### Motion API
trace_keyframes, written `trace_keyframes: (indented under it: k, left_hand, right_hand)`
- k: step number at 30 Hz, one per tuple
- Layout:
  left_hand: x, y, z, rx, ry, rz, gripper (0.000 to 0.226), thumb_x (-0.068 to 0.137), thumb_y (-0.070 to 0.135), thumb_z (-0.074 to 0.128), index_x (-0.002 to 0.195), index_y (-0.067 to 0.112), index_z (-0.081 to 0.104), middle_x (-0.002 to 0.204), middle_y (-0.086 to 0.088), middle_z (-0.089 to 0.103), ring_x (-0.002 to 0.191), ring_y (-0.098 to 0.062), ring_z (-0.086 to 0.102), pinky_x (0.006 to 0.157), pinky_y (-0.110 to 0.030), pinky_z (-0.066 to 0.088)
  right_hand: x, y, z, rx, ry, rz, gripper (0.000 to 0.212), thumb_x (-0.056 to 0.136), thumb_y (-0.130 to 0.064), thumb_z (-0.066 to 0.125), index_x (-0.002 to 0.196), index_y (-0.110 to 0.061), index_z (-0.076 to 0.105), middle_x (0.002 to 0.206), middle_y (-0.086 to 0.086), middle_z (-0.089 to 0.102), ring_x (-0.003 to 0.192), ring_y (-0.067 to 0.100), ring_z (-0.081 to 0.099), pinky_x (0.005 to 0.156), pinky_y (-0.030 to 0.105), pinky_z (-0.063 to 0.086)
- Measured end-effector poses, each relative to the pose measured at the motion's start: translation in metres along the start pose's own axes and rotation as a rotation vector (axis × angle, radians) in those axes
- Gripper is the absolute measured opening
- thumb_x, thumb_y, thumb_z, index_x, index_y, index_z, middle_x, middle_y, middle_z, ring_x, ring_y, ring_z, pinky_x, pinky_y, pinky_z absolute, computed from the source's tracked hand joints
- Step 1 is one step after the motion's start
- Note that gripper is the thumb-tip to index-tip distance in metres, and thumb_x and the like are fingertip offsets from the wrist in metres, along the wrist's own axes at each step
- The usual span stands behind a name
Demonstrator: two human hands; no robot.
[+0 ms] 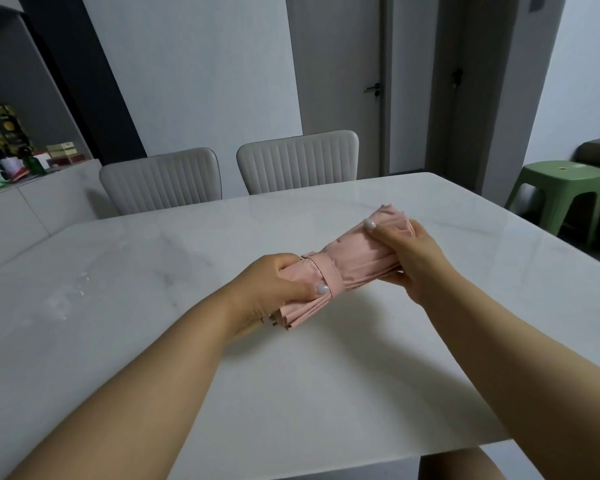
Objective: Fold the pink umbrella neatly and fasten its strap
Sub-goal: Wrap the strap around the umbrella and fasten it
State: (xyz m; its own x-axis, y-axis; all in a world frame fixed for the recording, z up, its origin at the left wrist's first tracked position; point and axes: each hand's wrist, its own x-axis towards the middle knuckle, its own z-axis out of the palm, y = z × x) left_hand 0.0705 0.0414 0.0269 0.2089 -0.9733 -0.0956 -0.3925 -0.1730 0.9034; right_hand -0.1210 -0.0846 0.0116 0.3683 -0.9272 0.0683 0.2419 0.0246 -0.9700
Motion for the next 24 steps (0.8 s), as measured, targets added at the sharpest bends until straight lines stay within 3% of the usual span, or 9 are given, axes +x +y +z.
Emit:
trace_keyframes:
  k: [2,6,10,13,15,18,20,22,24]
  left_hand:
    - [-0.004,0.006,0.001,0.273,0.062,0.063,0.039,0.063,0.045,0.082,0.092,0.025,0.066,0.077,0.005,0.065,0.063,-0.018,0.059,0.051,-0.028,0.048]
    - [-0.012,0.016,0.013,0.891,0.272,0.164,0.054,0.069,0.061,0.071,0.115,0.039,0.053,0.096,0.011,0.061,0.090,-0.018,0.058,0.070,-0.029,0.045]
    - [-0.018,0.019,0.014,1.059,0.312,0.261,0.066,0.076,0.072,0.058,0.131,0.040,0.044,0.113,0.007,0.060,0.110,-0.020,0.056,0.083,-0.031,0.045]
    - [-0.023,0.015,-0.017,0.900,0.498,0.188,0.061,0.089,0.066,0.040,0.135,0.028,0.048,0.126,-0.004,0.062,0.118,-0.029,0.053,0.096,-0.038,0.044]
    - [-0.025,0.004,-0.039,0.719,0.628,0.025,0.069,0.091,0.068,0.022,0.131,0.020,0.051,0.127,-0.011,0.061,0.116,-0.033,0.052,0.097,-0.042,0.043]
    - [-0.024,-0.007,-0.039,0.050,0.518,-0.162,0.073,0.093,0.068,0.017,0.127,0.015,0.053,0.117,-0.016,0.061,0.101,-0.032,0.061,0.089,-0.043,0.051]
    - [-0.024,-0.007,-0.030,-0.351,0.455,-0.122,0.066,0.096,0.062,0.025,0.124,0.009,0.052,0.110,-0.023,0.062,0.088,-0.034,0.067,0.078,-0.047,0.058]
    - [-0.021,-0.010,-0.033,-0.471,0.471,-0.096,0.061,0.097,0.059,0.028,0.121,0.008,0.050,0.112,-0.026,0.060,0.083,-0.036,0.068,0.071,-0.047,0.060]
    - [-0.016,-0.017,-0.044,-0.346,0.505,-0.126,0.062,0.097,0.060,0.025,0.124,0.010,0.050,0.120,-0.022,0.060,0.089,-0.034,0.066,0.072,-0.042,0.058]
  right_hand:
    - [0.003,-0.001,-0.002,-0.003,0.036,0.106,0.034,0.075,-0.037,0.077,0.101,-0.022,0.061,0.102,0.003,0.068,0.093,0.021,0.067,0.065,0.034,0.058]
    - [0.008,-0.002,-0.005,0.028,0.078,0.271,0.028,0.078,-0.030,0.075,0.101,-0.015,0.065,0.102,0.010,0.070,0.088,0.027,0.068,0.063,0.036,0.058]
    - [0.010,0.001,-0.008,0.117,0.174,0.197,0.029,0.078,-0.019,0.070,0.105,-0.010,0.066,0.105,0.016,0.070,0.092,0.034,0.068,0.071,0.050,0.059]
    - [0.009,-0.002,-0.011,0.136,0.234,0.104,0.018,0.081,-0.016,0.067,0.097,-0.012,0.066,0.102,0.014,0.070,0.089,0.030,0.067,0.075,0.050,0.058]
    - [0.010,-0.004,-0.014,0.154,0.257,0.082,0.009,0.083,-0.018,0.066,0.092,-0.015,0.064,0.099,0.011,0.069,0.087,0.028,0.067,0.068,0.045,0.059]
    - [0.015,-0.004,-0.008,0.180,0.271,0.092,0.008,0.085,-0.022,0.065,0.092,-0.019,0.062,0.095,0.006,0.067,0.086,0.025,0.065,0.057,0.034,0.055]
    - [0.017,-0.001,0.002,0.173,0.265,0.098,0.016,0.085,-0.024,0.065,0.099,-0.018,0.062,0.097,0.006,0.067,0.088,0.026,0.065,0.061,0.036,0.056]
    - [0.021,0.004,0.013,0.178,0.263,0.099,0.021,0.084,-0.023,0.064,0.104,-0.015,0.063,0.099,0.007,0.068,0.090,0.028,0.066,0.066,0.041,0.059]
    - [0.029,0.010,0.023,0.183,0.250,0.118,0.027,0.084,-0.022,0.064,0.109,-0.014,0.064,0.102,0.009,0.069,0.091,0.030,0.067,0.070,0.047,0.060]
